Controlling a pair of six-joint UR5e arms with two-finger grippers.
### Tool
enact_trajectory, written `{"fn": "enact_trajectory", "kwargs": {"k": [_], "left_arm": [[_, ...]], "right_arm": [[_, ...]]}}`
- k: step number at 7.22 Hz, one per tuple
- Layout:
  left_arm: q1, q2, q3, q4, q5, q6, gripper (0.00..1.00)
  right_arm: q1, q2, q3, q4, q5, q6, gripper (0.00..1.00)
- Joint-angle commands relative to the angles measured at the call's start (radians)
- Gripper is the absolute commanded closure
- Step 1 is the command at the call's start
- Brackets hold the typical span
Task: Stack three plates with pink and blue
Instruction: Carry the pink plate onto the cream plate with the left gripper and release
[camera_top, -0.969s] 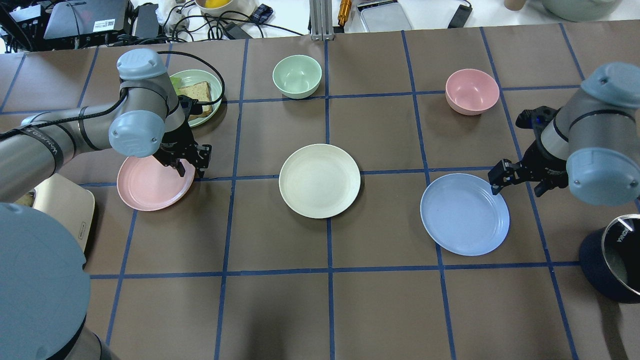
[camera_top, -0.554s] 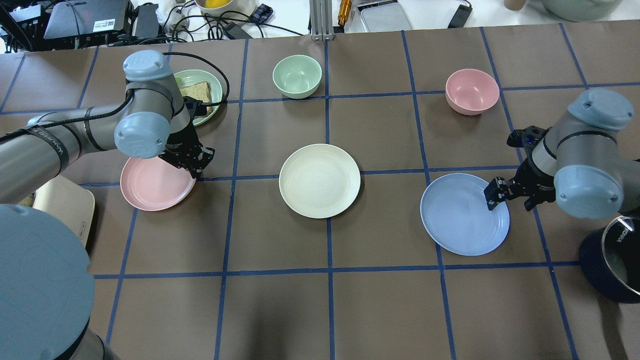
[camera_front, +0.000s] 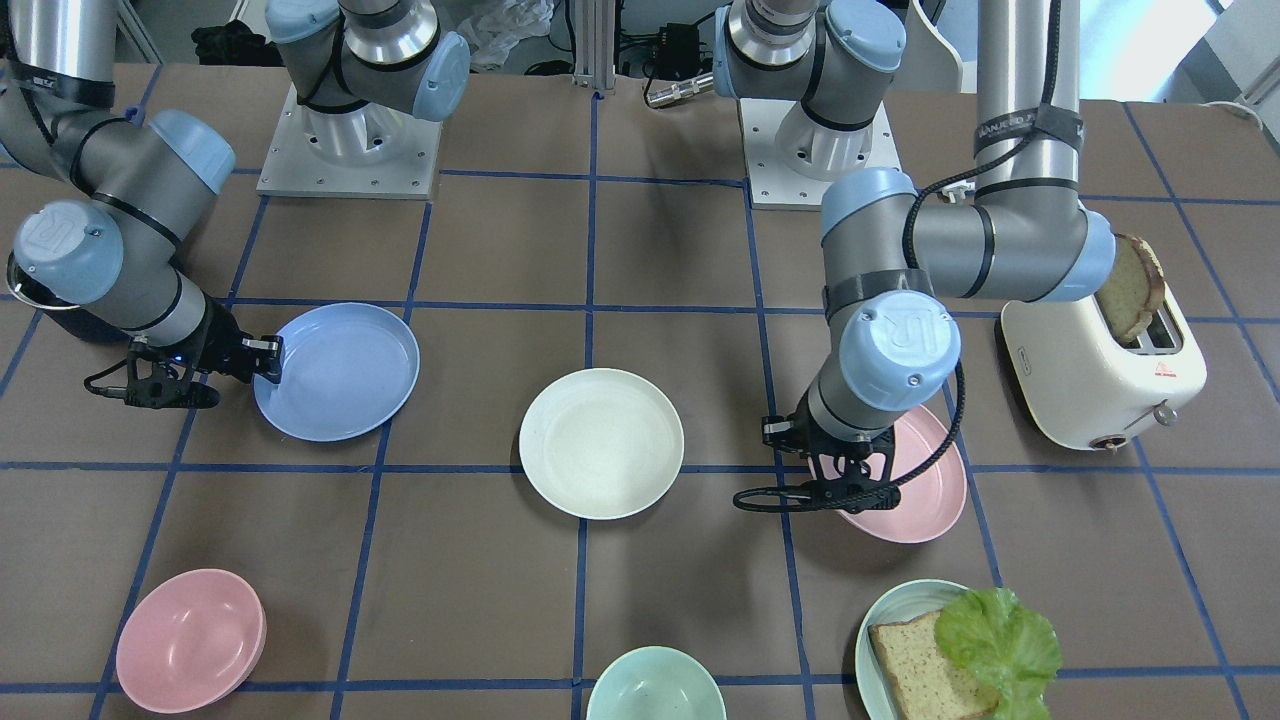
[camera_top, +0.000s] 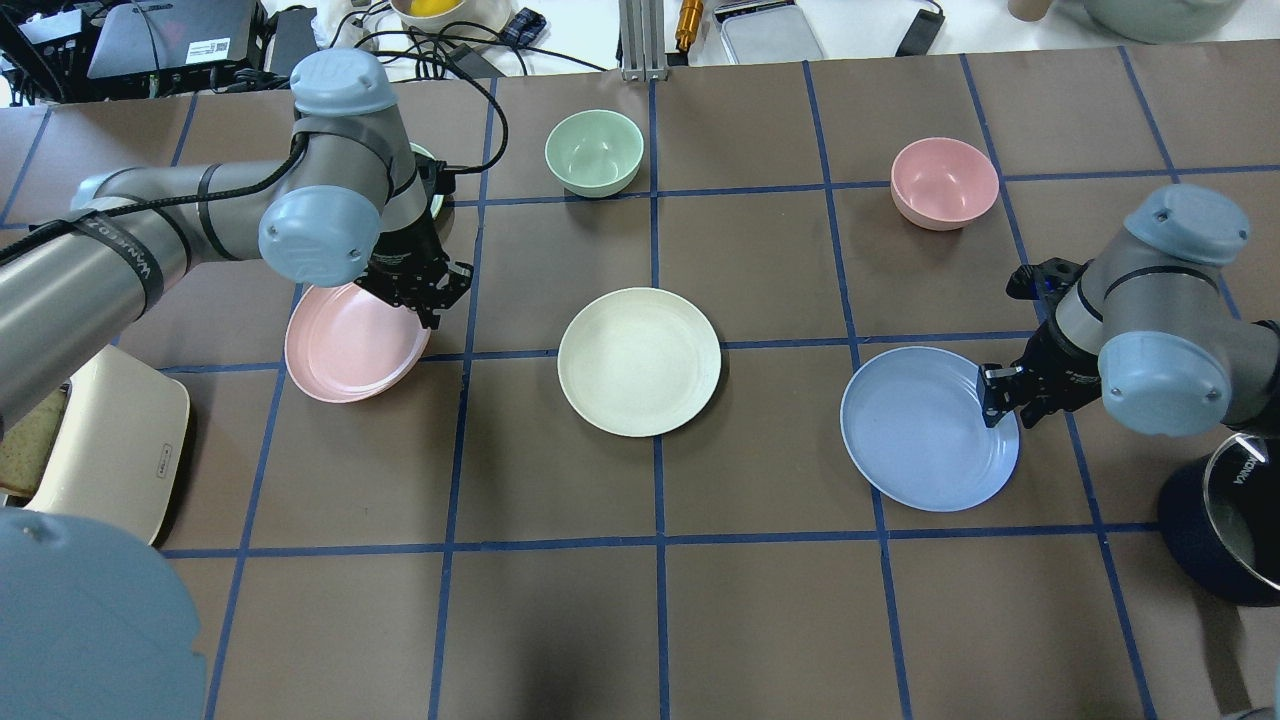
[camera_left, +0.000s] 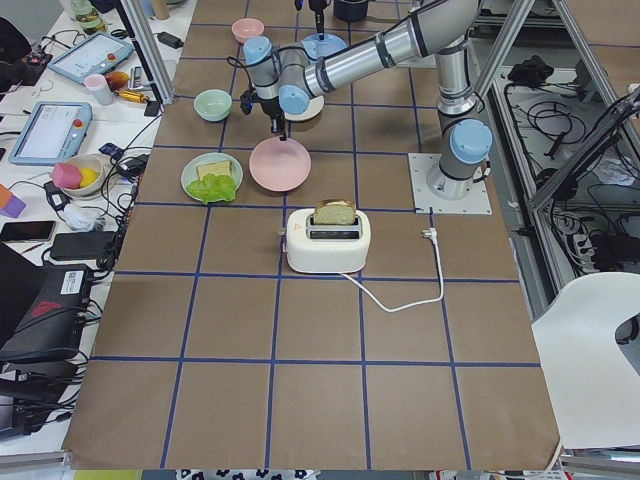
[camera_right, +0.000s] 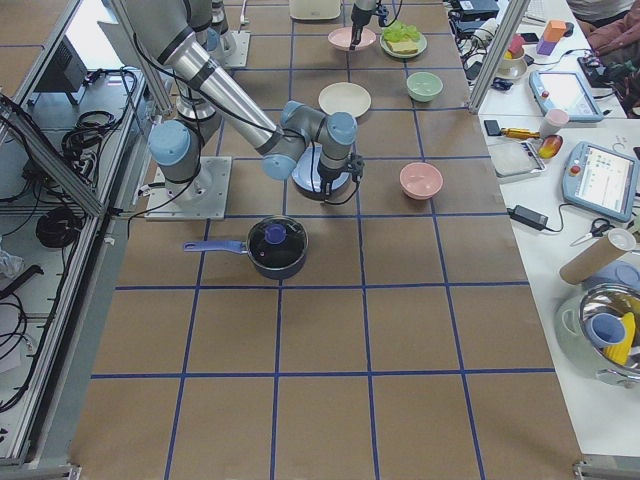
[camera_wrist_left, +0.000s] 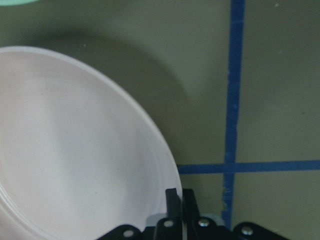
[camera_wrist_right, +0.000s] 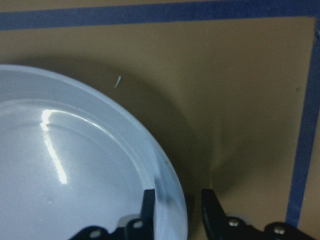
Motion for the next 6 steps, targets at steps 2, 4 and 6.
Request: {"fn": "enact_trajectory", "kwargs": {"k": [2, 4, 6], "left_arm": [[-0.225, -0.065, 0.179, -0.060, -0.061, -0.415, 1.00], [-0.365, -0.139, 0.276, -0.049, -0.090, -0.580, 1.00], [-0.416, -0.206, 0.321, -0.042, -0.089, -0.625, 1.00]], "right_arm": [[0.000, -0.005, -0.014, 0.004, 0.058, -0.048, 1.00], [-0.001, -0.009, -0.088, 0.071, 0.051, -0.052, 1.00], [0.000, -0.009, -0.167, 0.176, 0.052, -0.049, 1.00]]}}
